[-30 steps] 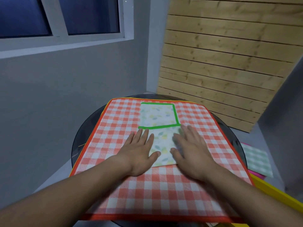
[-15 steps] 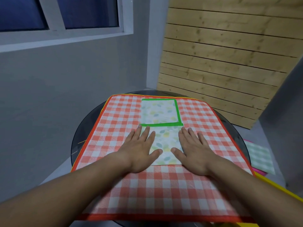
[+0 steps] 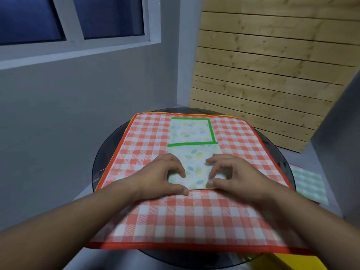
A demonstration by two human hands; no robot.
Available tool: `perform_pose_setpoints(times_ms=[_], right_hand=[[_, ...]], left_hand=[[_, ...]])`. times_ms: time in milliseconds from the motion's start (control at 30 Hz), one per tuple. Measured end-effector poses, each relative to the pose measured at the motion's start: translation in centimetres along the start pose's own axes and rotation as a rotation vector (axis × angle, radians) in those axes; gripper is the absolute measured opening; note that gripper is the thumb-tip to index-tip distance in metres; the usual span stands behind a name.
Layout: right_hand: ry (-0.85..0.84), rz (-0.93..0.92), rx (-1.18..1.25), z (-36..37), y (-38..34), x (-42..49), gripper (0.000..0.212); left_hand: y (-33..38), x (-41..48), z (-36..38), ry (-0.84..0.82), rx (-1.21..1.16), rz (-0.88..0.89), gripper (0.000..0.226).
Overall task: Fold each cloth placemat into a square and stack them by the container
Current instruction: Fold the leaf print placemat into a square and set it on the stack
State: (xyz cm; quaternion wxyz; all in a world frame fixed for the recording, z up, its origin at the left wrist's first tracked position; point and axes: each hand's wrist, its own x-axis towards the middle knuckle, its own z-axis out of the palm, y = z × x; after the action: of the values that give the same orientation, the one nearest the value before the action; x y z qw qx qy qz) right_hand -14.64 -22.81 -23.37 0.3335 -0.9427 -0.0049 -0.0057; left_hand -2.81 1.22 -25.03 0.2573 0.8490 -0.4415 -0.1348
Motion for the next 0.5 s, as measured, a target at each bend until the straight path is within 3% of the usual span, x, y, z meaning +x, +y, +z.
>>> perform_pose_setpoints(times_ms=[500], right_hand=[[-0.025, -0.007, -0.088, 1.4, 0.2, -0.7, 0.004]], left_hand=[[0.3, 0.0, 0.0, 0.009, -0.102, -0.059, 0.034]])
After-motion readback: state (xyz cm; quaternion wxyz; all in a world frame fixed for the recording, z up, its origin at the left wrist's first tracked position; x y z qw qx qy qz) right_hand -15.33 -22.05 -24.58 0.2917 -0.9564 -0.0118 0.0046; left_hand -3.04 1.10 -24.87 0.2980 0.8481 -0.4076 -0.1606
